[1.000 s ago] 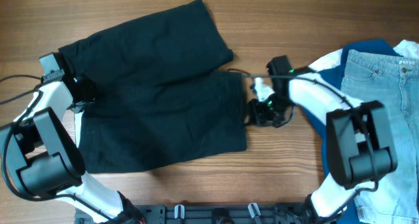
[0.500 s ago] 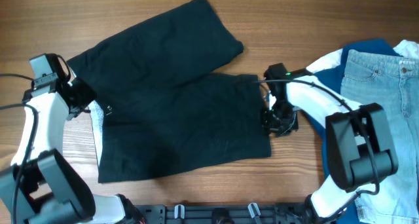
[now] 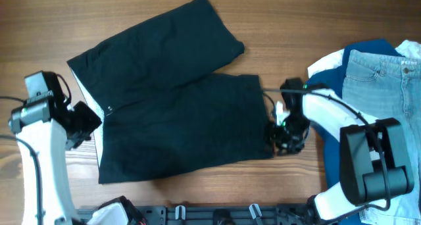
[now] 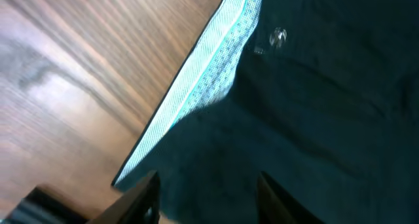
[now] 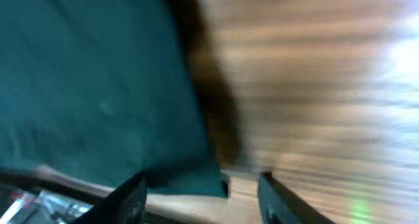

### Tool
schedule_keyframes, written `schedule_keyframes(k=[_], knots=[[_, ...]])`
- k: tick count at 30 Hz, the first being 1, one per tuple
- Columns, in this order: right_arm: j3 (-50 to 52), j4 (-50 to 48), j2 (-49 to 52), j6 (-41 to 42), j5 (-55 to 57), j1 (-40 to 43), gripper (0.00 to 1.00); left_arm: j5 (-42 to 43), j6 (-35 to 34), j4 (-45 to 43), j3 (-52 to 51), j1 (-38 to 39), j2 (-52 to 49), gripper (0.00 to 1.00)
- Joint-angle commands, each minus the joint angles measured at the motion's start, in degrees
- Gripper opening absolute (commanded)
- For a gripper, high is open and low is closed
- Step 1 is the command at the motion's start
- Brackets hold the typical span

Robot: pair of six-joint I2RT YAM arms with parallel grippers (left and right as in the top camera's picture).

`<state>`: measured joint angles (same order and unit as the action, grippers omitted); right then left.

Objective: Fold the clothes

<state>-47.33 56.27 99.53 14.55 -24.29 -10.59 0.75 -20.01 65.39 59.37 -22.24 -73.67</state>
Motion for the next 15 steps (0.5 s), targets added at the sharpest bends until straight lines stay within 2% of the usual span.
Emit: schedule_keyframes(k=[1,3,5,10,15], knots=[[5.9,-7.5,-0.4,-0.9,-12.3,-0.3,0.37,0.7,0.1,3.2,-0.3,0.3,0.4,0.48],[6.3,-9.8,-0.4,-1.2,-12.2,-0.3,0.17,0.8,0.1,4.8,-0.3,0.3,0.4,0.48],[5.2,-11.2,-0.4,-0.1,-9.1,-0.3,0.05,1.2,0.0,6.0,-0.3,0.3,0.4,0.48],[-0.6,-10.6,-3.6,1.1,-1.5,-0.2,0.04,2.5,-2.6,5.3,-2.1,0.3,0.4,0.55],[-6.2,-12.6,-13.0,5.2,3.7,-0.2,0.04,3.1,-7.5,2.3,-5.7,0.3,0.2,0.58]])
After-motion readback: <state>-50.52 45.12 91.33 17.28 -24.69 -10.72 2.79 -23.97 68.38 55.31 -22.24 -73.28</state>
